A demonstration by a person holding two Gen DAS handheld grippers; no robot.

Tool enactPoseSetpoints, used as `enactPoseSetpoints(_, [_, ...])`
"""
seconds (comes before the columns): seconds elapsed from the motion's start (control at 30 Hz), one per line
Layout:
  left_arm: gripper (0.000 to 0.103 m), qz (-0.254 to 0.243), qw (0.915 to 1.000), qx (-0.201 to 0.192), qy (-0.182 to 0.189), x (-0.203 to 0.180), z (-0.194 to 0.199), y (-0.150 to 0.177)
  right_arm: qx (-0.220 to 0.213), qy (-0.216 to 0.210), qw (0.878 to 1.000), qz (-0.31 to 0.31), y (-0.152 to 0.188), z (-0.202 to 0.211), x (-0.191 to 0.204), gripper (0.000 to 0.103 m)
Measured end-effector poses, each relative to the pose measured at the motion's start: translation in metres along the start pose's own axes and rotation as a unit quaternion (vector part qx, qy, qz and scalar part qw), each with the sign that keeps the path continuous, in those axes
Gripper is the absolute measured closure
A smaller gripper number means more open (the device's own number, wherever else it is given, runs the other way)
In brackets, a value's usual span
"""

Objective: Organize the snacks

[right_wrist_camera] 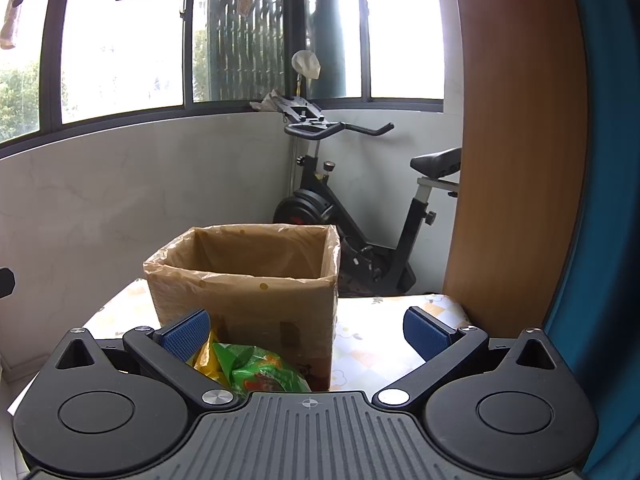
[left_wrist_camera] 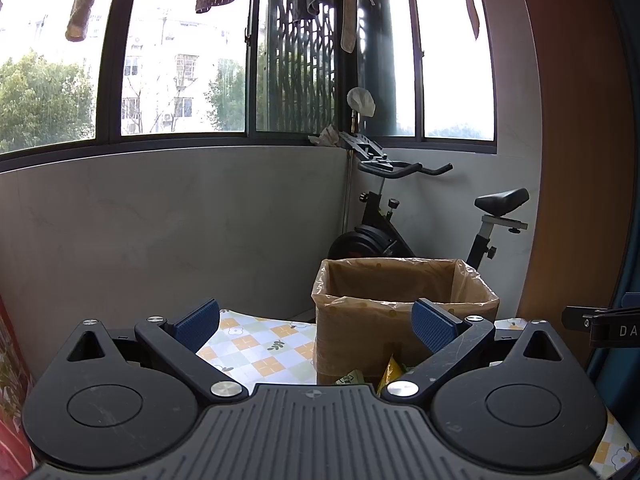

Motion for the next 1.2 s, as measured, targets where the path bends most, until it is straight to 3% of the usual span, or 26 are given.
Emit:
enactPoseSetpoints(0.7, [0.0, 0.004, 0.9999, 0.01, -0.009, 0.002, -0.004, 0.001, 0.001, 0.001, 1.0, -0.005, 0.002, -0.003, -0.002, 0.0])
enactPoseSetpoints(0.97, [0.0, -0.003, 0.9986, 0.009, -0.052, 0.021, -0.021, 0.014, -0.056, -0.008, 0.998, -0.025, 0.009, -0.015, -0.008, 0.0])
enactPoseSetpoints(1.2, [0.001, 0.008, 0.9966, 0.027, -0.078, 0.039, -0.049, 0.047, -0.064, -0.009, 0.997, -0.037, 0.046, -0.055, -0.006, 0.0])
Point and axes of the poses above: each gripper's, at about its wrist camera, not at the fingertips, and z roughly against the way its jaws point, x to its left, y to its underside, the point moved 8 cm from there along -z, roughly the way its jaws point, and after that the axes turned 13 degrees about -x, right-handed, at the moved point
